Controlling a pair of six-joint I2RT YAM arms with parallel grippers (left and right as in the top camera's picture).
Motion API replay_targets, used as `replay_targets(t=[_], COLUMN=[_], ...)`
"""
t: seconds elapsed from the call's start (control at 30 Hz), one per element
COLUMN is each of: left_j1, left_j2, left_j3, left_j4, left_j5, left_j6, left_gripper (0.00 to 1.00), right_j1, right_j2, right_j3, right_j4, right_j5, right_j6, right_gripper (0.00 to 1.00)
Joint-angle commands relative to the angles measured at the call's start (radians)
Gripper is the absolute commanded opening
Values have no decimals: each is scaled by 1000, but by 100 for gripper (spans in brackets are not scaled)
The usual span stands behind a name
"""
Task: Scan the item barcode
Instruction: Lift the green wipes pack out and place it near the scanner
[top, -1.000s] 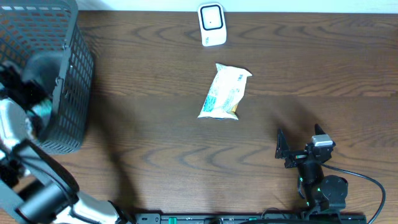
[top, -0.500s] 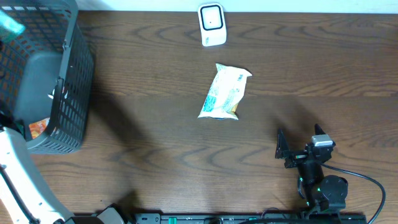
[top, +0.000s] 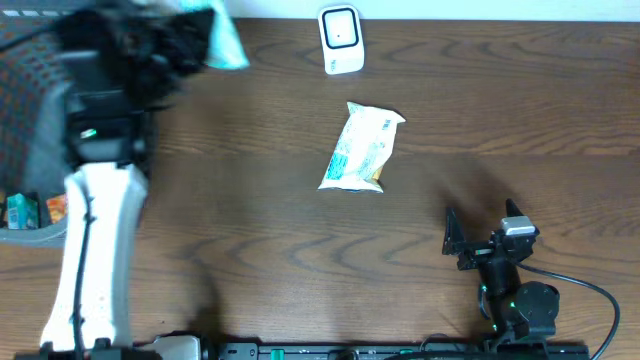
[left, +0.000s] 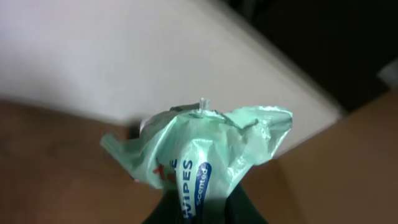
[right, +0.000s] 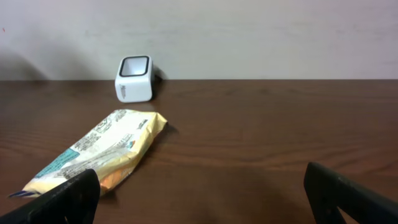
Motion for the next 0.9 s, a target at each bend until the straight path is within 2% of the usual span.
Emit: replay_targets(t=[0.0,0.03,0.1,0.37,0.43,0.47,0.53,0.63,0.67,0.77,0.87], left_j1=[-108,-179,-227,-355,-368,-372,-373,-373,-373,-373,-359], left_j2=[84,154,211,431,465,489,498,498,498,492,454], left_j3=[2,2,2,2,2,2,2,2,2,3,8], left_j4=[-70,-94,-92,-41,-36,-32,-33,-27,-18,-9,10], left_j5=[-250,-311,-326,-389,-390,-389,-389,-388,-375,-366,-366], left_j6=[83,83,82,79,79,79,79,79,80,90,171], left_gripper=[7,7,7,9,17,27,40,48,58,60,60], right_j1=[9,9,9,9,9,9,9,9,9,9,9], right_j2=[-3,-3,-3,-3,-3,-3,-3,-3,-3,-3,-3], right_j3=[-2,-2,-2,-2,-2,-2,-2,-2,-2,-2,-2], right_j4=[-4,-4,-4,-4,-4,-4,-4,-4,-4,-4,-4], right_j5=[4,4,4,4,4,4,4,4,4,4,4], right_j6=[13,14,14,13,13,13,13,13,14,13,14], right_gripper=[99,99,99,99,99,99,99,99,99,99,99])
